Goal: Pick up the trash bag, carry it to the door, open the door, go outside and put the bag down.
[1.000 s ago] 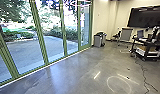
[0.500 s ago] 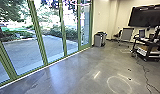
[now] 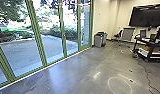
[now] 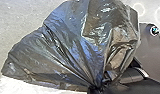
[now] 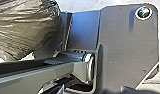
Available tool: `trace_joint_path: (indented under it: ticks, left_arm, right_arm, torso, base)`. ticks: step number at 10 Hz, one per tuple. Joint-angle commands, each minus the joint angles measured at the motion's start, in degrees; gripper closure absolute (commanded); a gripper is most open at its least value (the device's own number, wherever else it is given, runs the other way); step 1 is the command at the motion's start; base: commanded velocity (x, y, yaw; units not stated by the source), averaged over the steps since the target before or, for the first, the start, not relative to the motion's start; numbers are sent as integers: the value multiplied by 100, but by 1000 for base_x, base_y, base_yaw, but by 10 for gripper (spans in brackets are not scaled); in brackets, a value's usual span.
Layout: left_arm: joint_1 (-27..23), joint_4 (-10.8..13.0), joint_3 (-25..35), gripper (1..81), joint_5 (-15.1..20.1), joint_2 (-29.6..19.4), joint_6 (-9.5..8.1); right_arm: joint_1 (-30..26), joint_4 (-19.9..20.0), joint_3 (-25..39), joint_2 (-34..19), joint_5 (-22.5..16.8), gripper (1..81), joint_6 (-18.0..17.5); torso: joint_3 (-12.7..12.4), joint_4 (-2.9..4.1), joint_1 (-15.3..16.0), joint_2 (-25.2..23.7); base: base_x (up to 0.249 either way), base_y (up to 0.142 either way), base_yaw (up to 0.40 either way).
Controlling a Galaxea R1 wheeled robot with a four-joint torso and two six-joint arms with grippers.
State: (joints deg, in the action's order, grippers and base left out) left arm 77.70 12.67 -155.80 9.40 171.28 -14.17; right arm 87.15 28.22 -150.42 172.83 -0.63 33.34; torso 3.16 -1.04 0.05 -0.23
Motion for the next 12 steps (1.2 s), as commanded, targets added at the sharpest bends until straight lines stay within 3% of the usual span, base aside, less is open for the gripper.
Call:
trace_joint_path:
  ticks: [1,12]
  left_arm:
    - [-365,25,-12,811,326,-14,19]
    - [-365,25,-12,811,326,-14,19]
  right_arm:
    - [-246,-27,23,18,-411,10,15]
    - [-228,-27,23,18,-411,10,15]
  torso:
    - [0,0,0,0]
    - [0,0,2,0]
  base:
    - [133,0,0]
    - [132,0,0]
